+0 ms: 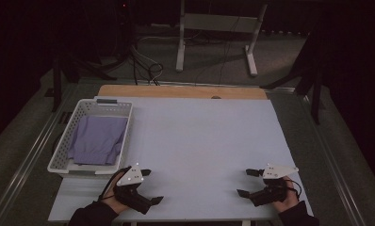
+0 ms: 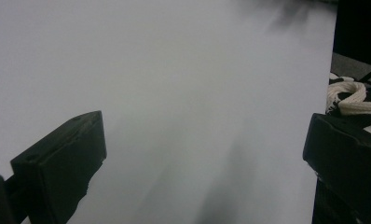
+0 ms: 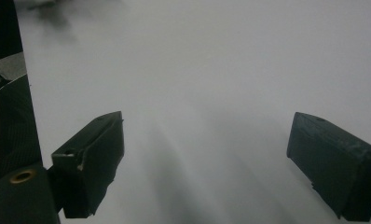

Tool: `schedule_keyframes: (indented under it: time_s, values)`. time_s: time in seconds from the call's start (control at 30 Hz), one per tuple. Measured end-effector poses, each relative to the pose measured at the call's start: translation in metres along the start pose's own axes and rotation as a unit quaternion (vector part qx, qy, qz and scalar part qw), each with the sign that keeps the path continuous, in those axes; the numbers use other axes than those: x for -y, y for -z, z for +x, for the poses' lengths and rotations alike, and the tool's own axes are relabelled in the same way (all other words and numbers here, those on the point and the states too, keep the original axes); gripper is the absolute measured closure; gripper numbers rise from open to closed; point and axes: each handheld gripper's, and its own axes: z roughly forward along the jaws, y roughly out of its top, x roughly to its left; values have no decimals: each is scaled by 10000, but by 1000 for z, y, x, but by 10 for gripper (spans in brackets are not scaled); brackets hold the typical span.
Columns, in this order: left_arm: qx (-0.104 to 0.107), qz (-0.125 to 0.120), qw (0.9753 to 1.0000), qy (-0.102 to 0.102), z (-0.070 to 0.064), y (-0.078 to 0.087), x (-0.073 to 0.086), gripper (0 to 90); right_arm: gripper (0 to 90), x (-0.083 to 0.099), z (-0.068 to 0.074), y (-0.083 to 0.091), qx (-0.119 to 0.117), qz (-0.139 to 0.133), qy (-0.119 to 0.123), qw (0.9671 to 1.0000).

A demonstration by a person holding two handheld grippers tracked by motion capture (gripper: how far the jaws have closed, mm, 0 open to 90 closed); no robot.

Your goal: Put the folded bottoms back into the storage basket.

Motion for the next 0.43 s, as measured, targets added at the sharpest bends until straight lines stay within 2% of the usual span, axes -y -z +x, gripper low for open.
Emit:
schedule_keyframes:
  time_s: [0.43]
  values:
    - [-22, 74, 10000, -26, -1, -3, 2, 0, 107, 1, 1, 0, 67, 65, 81, 9999]
